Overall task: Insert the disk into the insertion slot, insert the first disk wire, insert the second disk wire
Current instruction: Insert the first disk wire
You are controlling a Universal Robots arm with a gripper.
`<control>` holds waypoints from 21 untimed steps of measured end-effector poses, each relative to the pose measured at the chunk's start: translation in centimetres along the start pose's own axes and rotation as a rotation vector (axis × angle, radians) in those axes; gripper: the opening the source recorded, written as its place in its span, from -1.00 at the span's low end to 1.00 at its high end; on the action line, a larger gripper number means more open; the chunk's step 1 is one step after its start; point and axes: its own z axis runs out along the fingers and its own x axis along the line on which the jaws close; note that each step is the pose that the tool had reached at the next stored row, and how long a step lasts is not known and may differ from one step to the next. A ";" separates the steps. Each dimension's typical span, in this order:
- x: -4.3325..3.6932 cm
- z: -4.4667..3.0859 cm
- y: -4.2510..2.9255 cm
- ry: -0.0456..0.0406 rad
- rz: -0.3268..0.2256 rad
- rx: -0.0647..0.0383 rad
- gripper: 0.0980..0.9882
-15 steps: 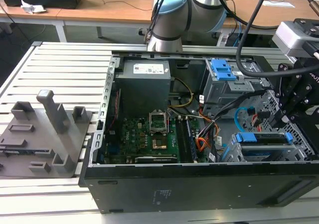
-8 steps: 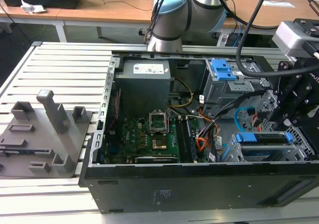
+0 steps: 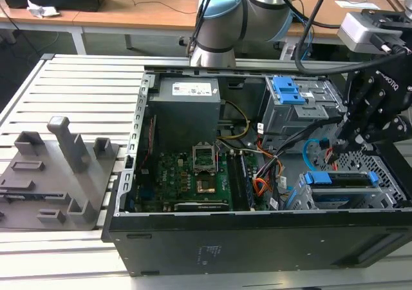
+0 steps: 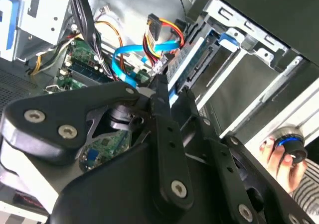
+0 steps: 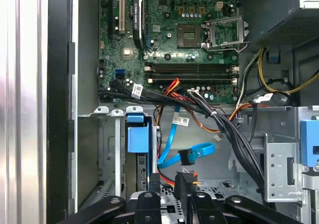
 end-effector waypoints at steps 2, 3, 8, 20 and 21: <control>-0.01 0.03 0.00 0.0001 0.000 0.000 -0.54; -0.01 0.11 -0.01 0.0000 0.000 0.000 -0.54; -0.01 0.72 -0.03 0.0001 0.000 0.000 -0.54; -1.32 1.28 -0.11 0.0001 0.000 0.000 -0.54; -1.45 1.31 -0.11 0.0000 0.000 0.000 -0.54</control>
